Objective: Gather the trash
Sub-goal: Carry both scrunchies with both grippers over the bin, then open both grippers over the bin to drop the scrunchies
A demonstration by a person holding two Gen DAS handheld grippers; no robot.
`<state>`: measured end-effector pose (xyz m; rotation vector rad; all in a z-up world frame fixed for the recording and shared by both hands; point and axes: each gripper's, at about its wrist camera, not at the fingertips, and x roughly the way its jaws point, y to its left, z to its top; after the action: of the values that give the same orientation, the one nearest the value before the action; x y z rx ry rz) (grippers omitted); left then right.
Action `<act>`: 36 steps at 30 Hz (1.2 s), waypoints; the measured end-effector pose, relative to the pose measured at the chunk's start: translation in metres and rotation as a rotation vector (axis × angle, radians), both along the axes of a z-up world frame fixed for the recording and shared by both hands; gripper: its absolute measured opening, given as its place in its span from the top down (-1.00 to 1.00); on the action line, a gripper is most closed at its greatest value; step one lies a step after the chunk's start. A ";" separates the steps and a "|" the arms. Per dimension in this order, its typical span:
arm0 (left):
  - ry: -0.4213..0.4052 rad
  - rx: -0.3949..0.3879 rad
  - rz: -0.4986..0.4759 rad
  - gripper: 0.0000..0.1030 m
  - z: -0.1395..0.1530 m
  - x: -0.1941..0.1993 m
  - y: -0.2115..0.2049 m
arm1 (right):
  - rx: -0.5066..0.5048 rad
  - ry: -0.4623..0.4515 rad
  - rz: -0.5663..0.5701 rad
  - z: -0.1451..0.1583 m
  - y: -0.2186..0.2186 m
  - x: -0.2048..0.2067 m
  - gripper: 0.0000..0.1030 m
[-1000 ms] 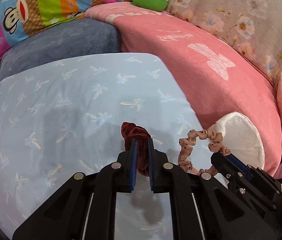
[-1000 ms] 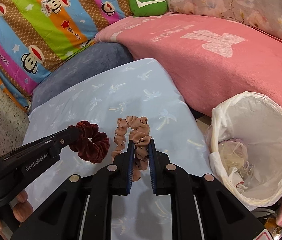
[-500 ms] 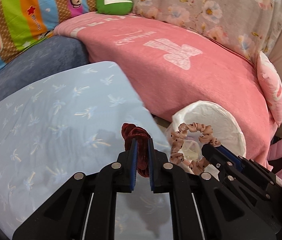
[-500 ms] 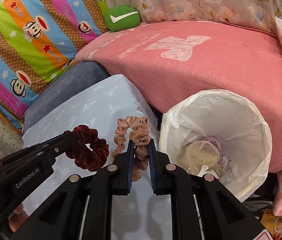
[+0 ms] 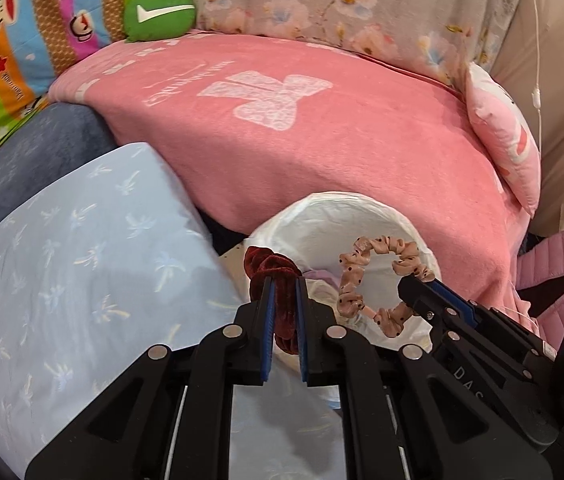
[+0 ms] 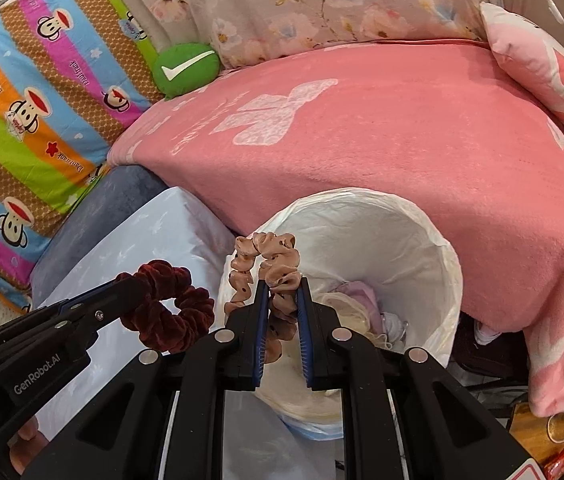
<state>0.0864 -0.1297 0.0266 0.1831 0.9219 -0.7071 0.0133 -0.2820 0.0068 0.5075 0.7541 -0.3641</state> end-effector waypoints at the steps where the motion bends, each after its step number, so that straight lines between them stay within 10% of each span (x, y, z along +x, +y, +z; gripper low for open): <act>1: 0.002 0.001 -0.009 0.81 0.000 -0.002 -0.005 | 0.001 0.001 -0.008 0.000 -0.004 -0.001 0.75; 8: 0.055 -0.023 -0.040 0.77 -0.002 -0.002 -0.026 | -0.006 0.010 -0.037 -0.003 -0.020 -0.005 0.74; 15: 0.001 -0.006 0.016 0.02 -0.001 0.002 -0.022 | -0.019 0.005 -0.043 -0.003 -0.024 -0.002 0.62; 36: -0.060 0.044 0.076 -0.05 -0.005 0.001 -0.003 | -0.112 0.044 0.037 0.007 -0.003 -0.001 0.42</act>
<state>0.0878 -0.1331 0.0218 0.2062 0.8826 -0.6086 0.0127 -0.2851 0.0140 0.3811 0.7797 -0.3817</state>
